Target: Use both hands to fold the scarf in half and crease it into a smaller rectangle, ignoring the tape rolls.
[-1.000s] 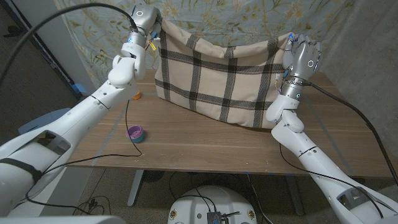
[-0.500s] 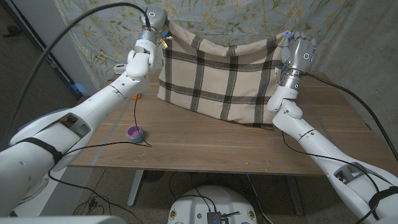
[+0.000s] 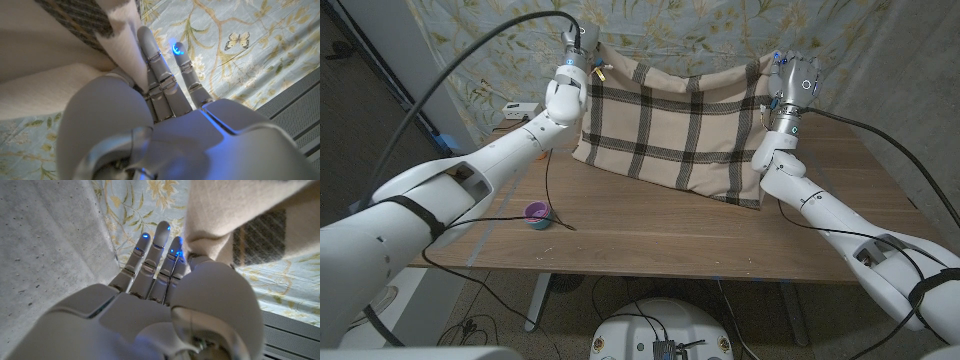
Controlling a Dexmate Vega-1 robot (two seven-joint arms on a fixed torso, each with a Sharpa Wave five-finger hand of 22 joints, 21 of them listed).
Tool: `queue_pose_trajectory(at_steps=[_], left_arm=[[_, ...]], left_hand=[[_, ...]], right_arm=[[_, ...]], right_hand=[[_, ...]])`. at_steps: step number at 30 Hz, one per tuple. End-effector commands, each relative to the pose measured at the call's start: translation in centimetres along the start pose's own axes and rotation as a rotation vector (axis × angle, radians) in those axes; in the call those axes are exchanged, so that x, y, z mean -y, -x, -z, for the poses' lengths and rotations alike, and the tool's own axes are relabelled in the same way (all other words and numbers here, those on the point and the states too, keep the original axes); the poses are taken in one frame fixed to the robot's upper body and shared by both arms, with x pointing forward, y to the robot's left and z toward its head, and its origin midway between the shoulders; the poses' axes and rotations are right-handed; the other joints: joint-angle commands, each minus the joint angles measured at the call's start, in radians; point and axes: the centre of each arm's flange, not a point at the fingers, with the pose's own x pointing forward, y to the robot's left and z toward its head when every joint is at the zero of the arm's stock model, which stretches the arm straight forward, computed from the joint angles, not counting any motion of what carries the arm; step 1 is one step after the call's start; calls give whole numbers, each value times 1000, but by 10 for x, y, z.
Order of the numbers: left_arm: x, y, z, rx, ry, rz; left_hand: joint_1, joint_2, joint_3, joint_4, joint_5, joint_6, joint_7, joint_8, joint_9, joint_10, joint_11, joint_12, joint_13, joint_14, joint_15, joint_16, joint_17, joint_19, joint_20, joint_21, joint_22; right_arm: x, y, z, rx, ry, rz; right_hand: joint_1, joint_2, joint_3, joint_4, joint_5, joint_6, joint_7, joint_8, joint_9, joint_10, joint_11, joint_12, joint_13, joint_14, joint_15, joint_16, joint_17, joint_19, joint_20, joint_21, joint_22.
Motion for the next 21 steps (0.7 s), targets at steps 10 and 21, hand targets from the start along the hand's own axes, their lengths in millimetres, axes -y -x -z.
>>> queue_pose_trajectory(at_steps=[10,21], left_arm=[[28,-12,-25,-53,-236,418],[21,17,-23,-82,-132,284]], left_hand=[[-220,-21,73,-7,-1,-567,34,-182,-153,-540,106,-484,-328,-598,136,-264,-381,-271,54,-89,-7],[-352,9,80,56,-4,-642,19,-154,-172,-622,127,-453,-397,-686,148,-229,-462,-299,87,-159,-12]], right_arm=[[-10,-8,-1,26,145,-293],[3,2,-10,61,133,-412]], right_hand=[[-57,-42,9,-96,-85,-287,20,-435,-307,-381,54,-292,-168,-239,-69,-318,-359,-31,74,24,-57],[-195,-38,-12,-53,-126,-572,-4,-538,-343,-518,125,-364,-235,-429,8,-444,-455,-127,97,-33,-61]])
